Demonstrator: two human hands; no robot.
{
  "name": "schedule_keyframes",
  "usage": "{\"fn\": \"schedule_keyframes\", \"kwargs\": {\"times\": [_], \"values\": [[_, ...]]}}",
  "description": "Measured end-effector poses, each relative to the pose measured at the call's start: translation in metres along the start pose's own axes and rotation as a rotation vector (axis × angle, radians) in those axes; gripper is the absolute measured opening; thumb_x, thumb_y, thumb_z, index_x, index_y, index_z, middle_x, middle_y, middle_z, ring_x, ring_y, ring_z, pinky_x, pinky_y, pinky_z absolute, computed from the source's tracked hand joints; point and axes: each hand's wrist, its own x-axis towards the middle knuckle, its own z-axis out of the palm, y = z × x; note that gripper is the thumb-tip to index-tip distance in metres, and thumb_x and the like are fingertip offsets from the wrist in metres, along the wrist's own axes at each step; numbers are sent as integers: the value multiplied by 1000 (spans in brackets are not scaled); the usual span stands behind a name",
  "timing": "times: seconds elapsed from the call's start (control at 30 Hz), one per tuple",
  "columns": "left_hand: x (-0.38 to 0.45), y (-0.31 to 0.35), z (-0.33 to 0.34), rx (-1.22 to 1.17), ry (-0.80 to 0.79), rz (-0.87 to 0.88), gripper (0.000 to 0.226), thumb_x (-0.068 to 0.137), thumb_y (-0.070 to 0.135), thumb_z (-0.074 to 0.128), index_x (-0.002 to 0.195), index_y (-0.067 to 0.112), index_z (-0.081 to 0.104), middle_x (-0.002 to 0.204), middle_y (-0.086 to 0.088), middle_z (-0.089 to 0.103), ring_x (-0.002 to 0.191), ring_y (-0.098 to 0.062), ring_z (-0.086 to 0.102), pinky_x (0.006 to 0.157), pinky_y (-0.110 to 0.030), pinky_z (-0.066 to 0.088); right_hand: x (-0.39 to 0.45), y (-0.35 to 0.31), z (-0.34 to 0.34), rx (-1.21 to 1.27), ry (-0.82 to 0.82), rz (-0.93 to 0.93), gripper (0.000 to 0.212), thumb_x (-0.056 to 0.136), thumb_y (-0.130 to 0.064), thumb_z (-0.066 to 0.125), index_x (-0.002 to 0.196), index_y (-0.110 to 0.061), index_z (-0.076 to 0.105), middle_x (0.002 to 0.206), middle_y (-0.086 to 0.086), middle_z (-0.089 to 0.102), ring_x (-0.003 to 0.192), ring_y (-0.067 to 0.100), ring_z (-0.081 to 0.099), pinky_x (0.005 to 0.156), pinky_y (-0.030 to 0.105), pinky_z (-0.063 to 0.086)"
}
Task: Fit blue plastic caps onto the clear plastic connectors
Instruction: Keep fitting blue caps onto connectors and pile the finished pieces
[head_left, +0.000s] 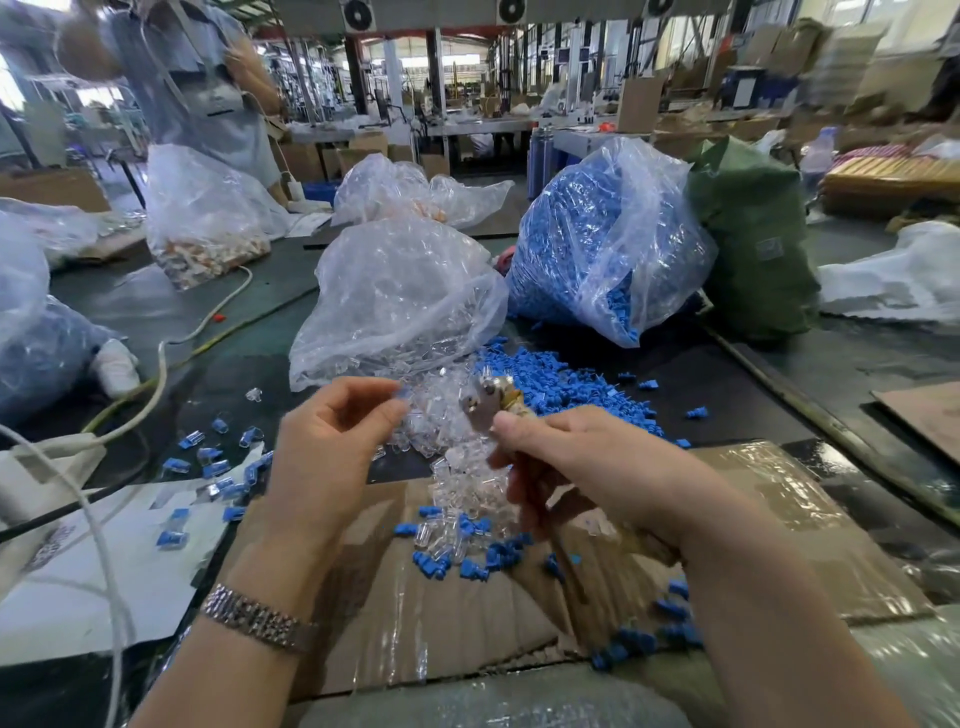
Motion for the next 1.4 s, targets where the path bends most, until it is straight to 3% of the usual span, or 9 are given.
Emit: {"fn": "schedule_keyframes", "kwargs": {"times": [0.1, 0.2, 0.33, 0.47, 0.67, 0.83, 0.97, 1.17, 1.4], "values": [[5, -5, -17, 489, 304, 8, 16, 88, 12, 70, 88, 28, 69, 96, 2, 68, 92, -20, 65, 80, -40, 54, 1, 4, -13, -129, 263, -9, 49, 95, -56, 59, 92, -9, 68, 71, 1, 68, 65, 19, 67, 71, 44, 58], [7, -7, -21, 851, 352, 48, 20, 84, 9, 67, 93, 26, 69, 104, -4, 54, 106, -31, 52, 91, -46, 44, 6, 10, -19, -506, 506, 83, 42, 94, -52, 60, 80, -13, 56, 74, 0, 62, 66, 19, 57, 58, 36, 40], [-1, -5, -1, 666, -79, 155, 30, 88, 4, 65, 95, 33, 71, 96, 14, 63, 86, 1, 60, 73, -10, 41, 13, 22, -20, -801, 576, 262, 32, 92, -41, 61, 82, -12, 51, 101, 9, 57, 91, 29, 55, 70, 37, 45], [-5, -13, 16, 753, -318, 149, 21, 95, 17, 66, 108, 34, 68, 100, 22, 59, 88, 2, 61, 85, -24, 55, 18, 29, -22, -817, 593, 353, 36, 94, -42, 61, 106, -9, 55, 117, 15, 52, 106, 35, 52, 91, 43, 50], [-2, -16, 19, 773, -339, 142, 14, 94, 30, 70, 108, 31, 69, 102, 17, 61, 94, -1, 58, 88, -20, 48, 23, 27, -17, -853, 572, 372, 50, 94, -50, 60, 123, -10, 53, 128, 17, 51, 119, 36, 48, 99, 47, 47], [-3, -14, 17, 739, -337, 103, 13, 90, 27, 75, 98, 36, 69, 89, 22, 65, 81, 9, 60, 68, -9, 46, 25, 26, -13, -887, 601, 292, 52, 93, -45, 66, 133, -20, 44, 136, 12, 40, 128, 33, 38, 102, 51, 39], [-2, -14, 17, 709, -363, 84, 17, 91, 24, 74, 101, 35, 67, 91, 22, 66, 84, 8, 61, 77, -14, 53, 31, 23, -8, -1060, 606, 58, 28, 94, -26, 66, 119, -39, 59, 122, -1, 37, 121, 25, 31, 97, 47, 31], [-1, -15, 16, 677, -422, 46, 26, 90, 13, 69, 97, 38, 67, 87, 18, 66, 78, 6, 62, 62, -7, 47, 38, 26, -4, -1214, 543, 121, 21, 98, -24, 59, 114, -31, 70, 117, 1, 43, 118, 27, 33, 98, 48, 34], [-1, -13, 8, 609, -480, 5, 27, 90, 8, 70, 97, 34, 68, 96, 14, 68, 86, 2, 65, 73, -10, 51, 39, 31, -8, -1213, 548, 108, 19, 99, -23, 58, 113, -26, 71, 117, 1, 44, 115, 25, 36, 96, 43, 37]]}}
